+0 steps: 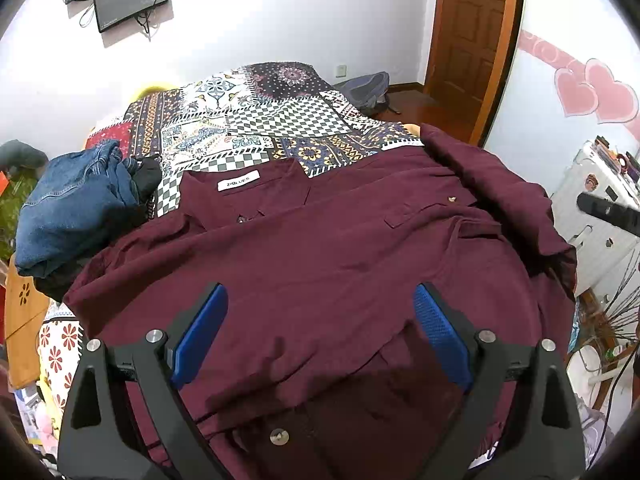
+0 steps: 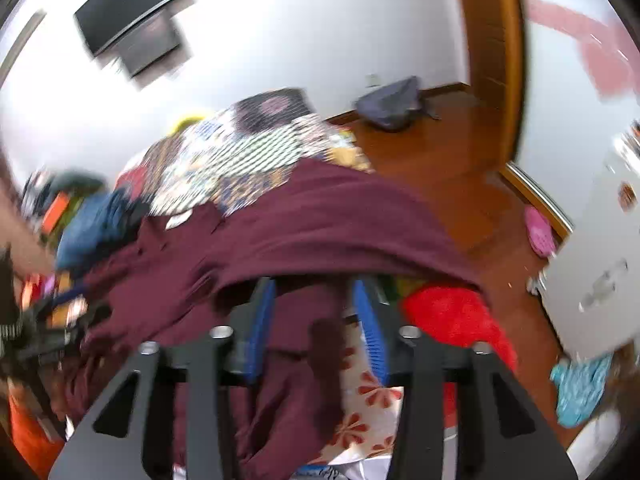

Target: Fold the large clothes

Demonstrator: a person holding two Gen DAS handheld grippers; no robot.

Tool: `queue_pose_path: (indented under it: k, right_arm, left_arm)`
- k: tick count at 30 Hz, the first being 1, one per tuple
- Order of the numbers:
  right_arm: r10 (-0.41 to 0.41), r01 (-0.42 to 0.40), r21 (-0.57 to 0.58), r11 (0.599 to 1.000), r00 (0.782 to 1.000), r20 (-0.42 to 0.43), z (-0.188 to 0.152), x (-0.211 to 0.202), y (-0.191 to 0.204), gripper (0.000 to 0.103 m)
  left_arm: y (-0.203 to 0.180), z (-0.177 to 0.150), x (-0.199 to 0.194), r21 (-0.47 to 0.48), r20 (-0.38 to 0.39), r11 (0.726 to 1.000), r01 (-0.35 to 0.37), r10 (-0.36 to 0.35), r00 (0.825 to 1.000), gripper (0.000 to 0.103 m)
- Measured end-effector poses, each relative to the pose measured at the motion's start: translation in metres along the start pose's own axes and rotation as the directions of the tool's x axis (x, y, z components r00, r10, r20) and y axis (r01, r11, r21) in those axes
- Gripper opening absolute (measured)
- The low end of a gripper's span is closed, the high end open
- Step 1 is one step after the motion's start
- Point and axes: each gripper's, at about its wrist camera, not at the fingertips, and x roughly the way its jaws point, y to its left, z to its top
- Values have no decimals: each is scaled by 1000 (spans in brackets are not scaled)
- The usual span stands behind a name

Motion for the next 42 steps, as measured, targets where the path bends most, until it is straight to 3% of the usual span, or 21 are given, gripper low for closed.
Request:
queue_pose_path:
  k: [5,8,12,18,25,29,32,37,42]
  right_arm:
    - [34,-21,236,971,998,-48,1,28,-43,55]
    - [92,-54,374,926,992,-87,-5,53,-66,55]
    - [146,-90,512,854,987,-71,-9,76,-88,55]
    - [194,-116,603,789,979,-66,1,107,-101,55]
    - [161,-94,544,834,984,-77,9,121,-98,54]
    - [145,-76,492,867,984,-103,10,126,-98,26]
    - [141,-83,470,879,986,-89,12,118,-95,16]
    - [174,-154,424,893,985,-10,35,86,-80,10]
    - [224,-232,305,924,973,60,62,55,-32,5]
  left_arm:
    - [0,1,7,-3,-12,1000,-10,10,1000,94]
    - [0,2,14,-4,-25,1000,-14,14,1000,94]
    - [1,3,21,-7,-40,1000,-14,14,999,94]
    - [3,3,35,-16,-68,1000,-17,16,998,94]
    - [9,2,46,-45,-92,999,-10,5,996,94]
    - [11,1,48,-56,-95,998,-4,-1,996,94]
    - [13,1,45,-58,-86,998,-3,-2,996,94]
    - [20,1,31,-70,-51,998,-3,-1,999,94]
    - [34,0,9,-93,0,996,-1,1,1000,94]
